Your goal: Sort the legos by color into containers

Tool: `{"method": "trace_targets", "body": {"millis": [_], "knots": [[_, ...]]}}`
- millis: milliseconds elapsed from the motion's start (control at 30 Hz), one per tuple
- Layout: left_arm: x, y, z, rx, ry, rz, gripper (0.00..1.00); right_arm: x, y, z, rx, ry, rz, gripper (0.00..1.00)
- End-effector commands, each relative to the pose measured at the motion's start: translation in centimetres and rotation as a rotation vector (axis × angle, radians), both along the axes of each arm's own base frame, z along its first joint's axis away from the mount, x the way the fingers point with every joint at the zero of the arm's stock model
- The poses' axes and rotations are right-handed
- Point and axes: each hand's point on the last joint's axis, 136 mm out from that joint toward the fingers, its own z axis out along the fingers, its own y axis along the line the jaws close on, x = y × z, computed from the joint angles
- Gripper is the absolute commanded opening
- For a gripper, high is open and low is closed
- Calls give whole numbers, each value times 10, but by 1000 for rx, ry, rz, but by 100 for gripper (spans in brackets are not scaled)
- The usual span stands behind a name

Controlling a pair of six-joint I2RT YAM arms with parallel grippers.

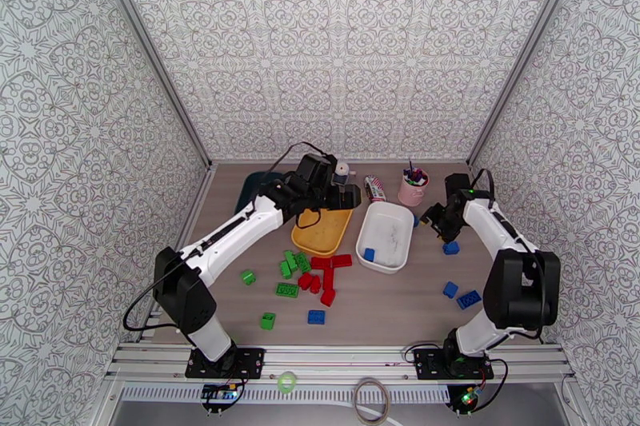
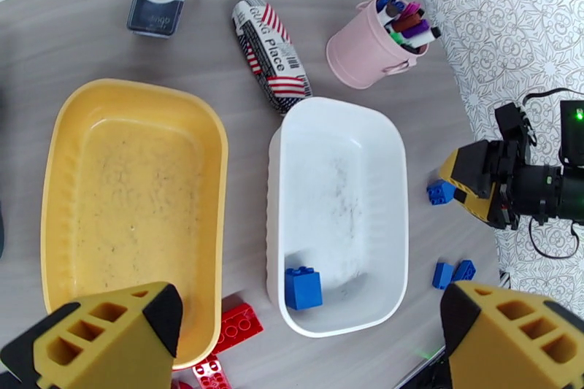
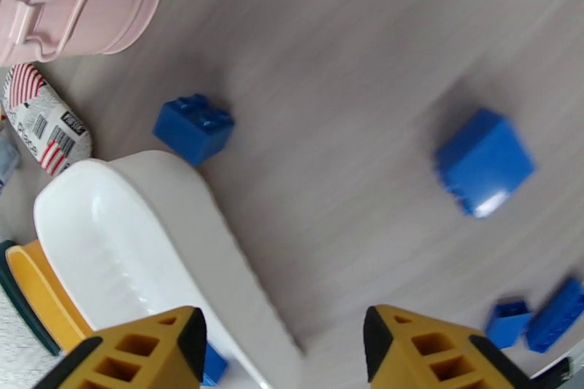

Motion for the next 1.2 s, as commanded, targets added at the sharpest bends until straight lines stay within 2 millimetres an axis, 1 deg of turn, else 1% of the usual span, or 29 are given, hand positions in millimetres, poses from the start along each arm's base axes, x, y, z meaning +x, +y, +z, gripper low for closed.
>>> {"method": "trace_targets", "body": {"millis": [0,67,267,500,633,867,1167], "knots": [[4,4,3,3,10,-18,99,19,12,-6,88,-42,-49,62],[5,6,1,1,17,-13,99,26,12,-9,99,-43,-76,63],[12,16,-2,2,29,6,99,46,12,-27,132,-9,-144,63],[18,29,-3,7,38,28,99,73,13,-33,172,-25,-208,63],[22,34,-5,8,43,39,99,83,16,-38,193,-22,-224,63],[30,38,-9,8,53,54,99,89,19,-44,177,3,-234,63],[35,41,-12,12,57,70,99,83,15,-59,148,60,-262,60]]}}
